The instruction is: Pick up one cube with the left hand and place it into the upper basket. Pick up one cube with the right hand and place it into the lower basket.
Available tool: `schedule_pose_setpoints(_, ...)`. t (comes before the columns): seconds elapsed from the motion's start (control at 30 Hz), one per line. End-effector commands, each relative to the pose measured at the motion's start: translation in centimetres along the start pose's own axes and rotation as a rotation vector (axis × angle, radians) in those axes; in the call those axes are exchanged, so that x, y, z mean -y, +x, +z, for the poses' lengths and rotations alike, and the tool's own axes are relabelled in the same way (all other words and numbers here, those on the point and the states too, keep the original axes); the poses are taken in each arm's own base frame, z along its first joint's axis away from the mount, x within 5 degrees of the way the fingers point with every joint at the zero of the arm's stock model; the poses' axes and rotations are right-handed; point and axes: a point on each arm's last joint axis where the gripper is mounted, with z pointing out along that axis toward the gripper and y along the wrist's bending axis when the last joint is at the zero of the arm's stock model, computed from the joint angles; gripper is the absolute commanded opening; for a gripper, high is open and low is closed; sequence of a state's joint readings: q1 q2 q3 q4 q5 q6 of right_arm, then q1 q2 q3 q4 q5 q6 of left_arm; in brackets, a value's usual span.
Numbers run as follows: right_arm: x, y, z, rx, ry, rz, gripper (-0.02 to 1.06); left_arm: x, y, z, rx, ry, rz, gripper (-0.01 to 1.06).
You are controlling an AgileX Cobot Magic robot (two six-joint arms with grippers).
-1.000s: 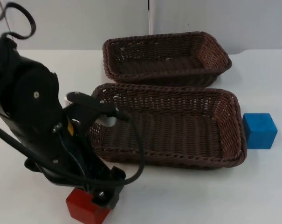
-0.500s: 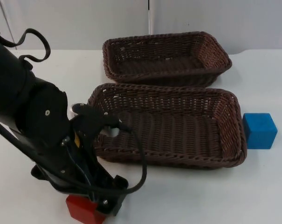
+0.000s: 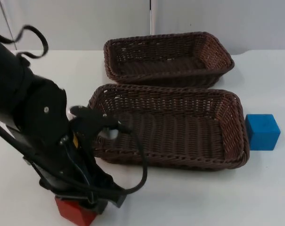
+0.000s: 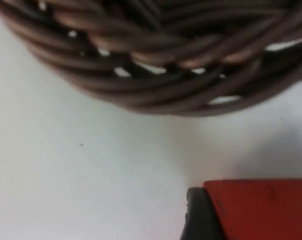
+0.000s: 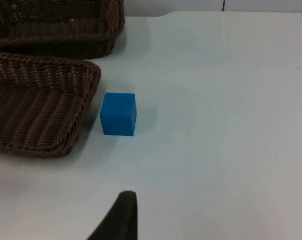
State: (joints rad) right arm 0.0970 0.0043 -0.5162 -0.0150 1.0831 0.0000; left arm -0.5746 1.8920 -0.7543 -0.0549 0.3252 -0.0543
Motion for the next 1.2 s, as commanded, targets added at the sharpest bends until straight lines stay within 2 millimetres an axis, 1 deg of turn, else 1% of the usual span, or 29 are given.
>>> schedule_pose_setpoints(0.0, 0.0, 0.0, 0.0, 0.007, 0.004, 0.003, 1.05, 0.3, -0.2, -1.4, 0.022, 0.011, -0.015, 0.00)
schedule_pose_setpoints(0.03, 0.0, 0.0, 0.0, 0.007, 0.004, 0.003, 1.05, 0.3, -0.3, -1.8, 0.028, 0.012, -0.015, 0.00)
schedule_pose_setpoints(0.1, 0.0, 0.0, 0.0, 0.007, 0.004, 0.003, 1.05, 0.4, -0.5, -3.8, 0.069, 0.019, -0.013, 0.00)
schedule_pose_setpoints(0.13, 0.0, 0.0, 0.0, 0.007, 0.004, 0.003, 1.05, 0.4, -0.5, -3.8, 0.069, 0.019, -0.013, 0.00)
schedule_pose_setpoints(0.3, 0.0, 0.0, 0.0, 0.007, 0.004, 0.003, 1.05, 0.5, -0.6, -9.0, 0.207, 0.040, -0.010, 0.00)
schedule_pose_setpoints(0.33, 0.0, 0.0, 0.0, 0.007, 0.004, 0.003, 1.05, 0.5, -0.6, -9.0, 0.207, 0.040, -0.010, 0.00)
schedule_pose_setpoints(0.43, 0.0, 0.0, 0.0, 0.007, 0.004, 0.003, 1.05, 0.5, -0.3, -12.4, 0.316, 0.054, -0.007, 0.00)
schedule_pose_setpoints(0.5, 0.0, 0.0, 0.0, 0.007, 0.004, 0.003, 1.05, 0.5, 0.0, -14.3, 0.377, 0.061, -0.005, 0.00)
schedule_pose_setpoints(0.53, 0.0, 0.0, 0.0, 0.007, 0.004, 0.003, 1.05, 0.5, 0.0, -14.3, 0.377, 0.061, -0.005, 0.00)
schedule_pose_setpoints(0.6, 0.0, 0.0, 0.0, 0.007, 0.004, 0.003, 1.05, 0.5, 0.4, -16.0, 0.436, 0.069, -0.003, 0.00)
schedule_pose_setpoints(0.67, 0.0, 0.0, 0.0, 0.007, 0.004, 0.003, 1.05, 0.5, 0.7, -17.2, 0.480, 0.074, -0.002, 0.00)
schedule_pose_setpoints(0.7, 0.0, 0.0, 0.0, 0.007, 0.004, 0.003, 1.05, 0.5, 0.7, -17.2, 0.480, 0.074, -0.002, 0.00)
schedule_pose_setpoints(0.73, 0.0, 0.0, 0.0, 0.007, 0.004, 0.003, 1.05, 0.5, 0.9, -17.9, 0.505, 0.075, 0.001, 0.00)
schedule_pose_setpoints(0.83, 0.0, 0.0, 0.0, 0.007, 0.004, 0.003, 1.05, 0.5, 1.1, -18.4, 0.525, 0.074, 0.004, 0.00)
schedule_pose_setpoints(1.17, 0.0, 0.0, 0.0, 0.007, 0.004, 0.003, 1.05, 0.4, 1.1, -18.5, 0.524, 0.071, 0.009, 0.00)
